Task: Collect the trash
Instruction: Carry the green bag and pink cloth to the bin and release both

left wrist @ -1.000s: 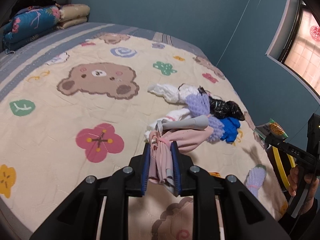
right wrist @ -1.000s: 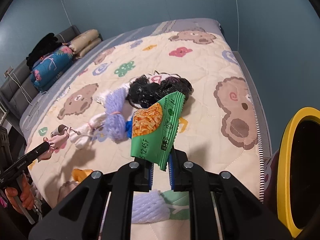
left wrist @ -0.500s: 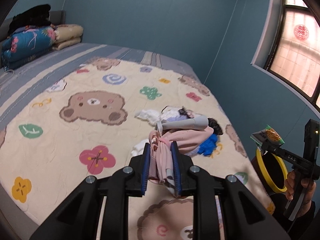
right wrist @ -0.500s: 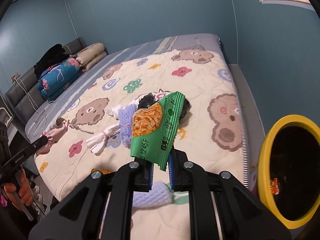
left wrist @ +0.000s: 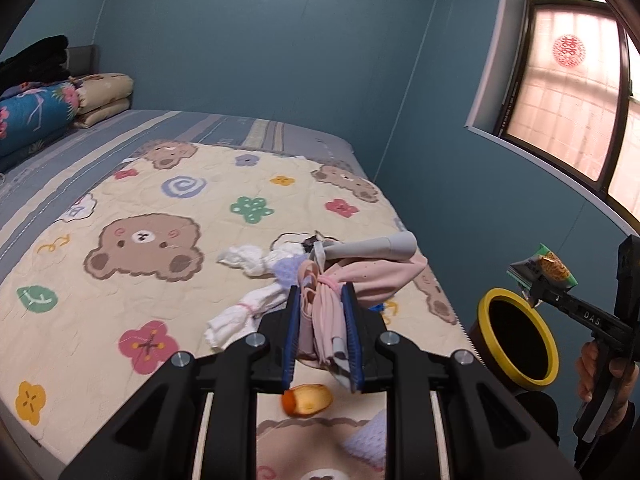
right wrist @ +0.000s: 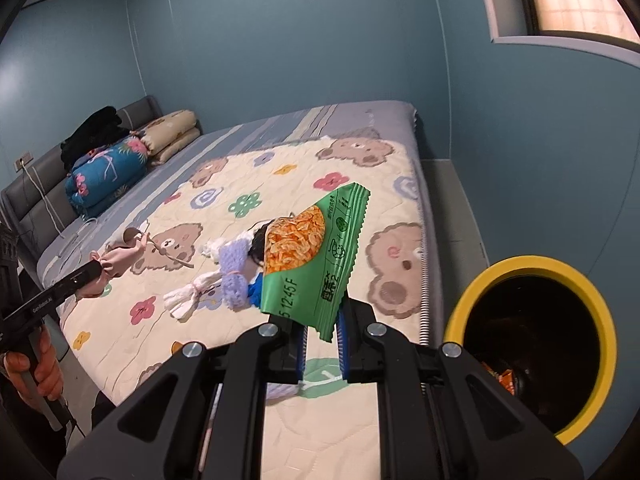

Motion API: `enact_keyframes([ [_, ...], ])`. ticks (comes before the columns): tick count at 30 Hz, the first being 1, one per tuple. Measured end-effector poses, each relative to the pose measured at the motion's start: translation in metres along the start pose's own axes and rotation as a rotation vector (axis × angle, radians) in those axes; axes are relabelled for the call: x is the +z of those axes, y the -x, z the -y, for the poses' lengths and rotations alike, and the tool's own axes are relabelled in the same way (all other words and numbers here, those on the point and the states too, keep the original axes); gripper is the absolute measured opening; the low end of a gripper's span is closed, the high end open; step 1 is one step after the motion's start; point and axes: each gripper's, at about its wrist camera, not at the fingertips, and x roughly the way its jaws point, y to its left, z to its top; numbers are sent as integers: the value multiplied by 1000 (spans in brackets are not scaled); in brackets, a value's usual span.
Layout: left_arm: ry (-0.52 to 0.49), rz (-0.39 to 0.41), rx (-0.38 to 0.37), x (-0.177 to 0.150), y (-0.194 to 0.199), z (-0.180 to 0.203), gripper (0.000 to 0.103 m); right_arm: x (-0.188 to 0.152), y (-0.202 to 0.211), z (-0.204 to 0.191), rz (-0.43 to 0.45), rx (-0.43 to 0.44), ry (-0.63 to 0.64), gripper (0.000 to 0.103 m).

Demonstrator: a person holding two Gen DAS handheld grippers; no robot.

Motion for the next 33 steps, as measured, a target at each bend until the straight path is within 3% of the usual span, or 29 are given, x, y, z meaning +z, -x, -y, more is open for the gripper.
enact_keyframes([
  [21,-154,-65,-186,28,-70,110,19,16,42,71,79,-109,-91,12],
  [33,-246,-141,-310,21,-121,192,19,17,69,131,121,-223,-168,12],
])
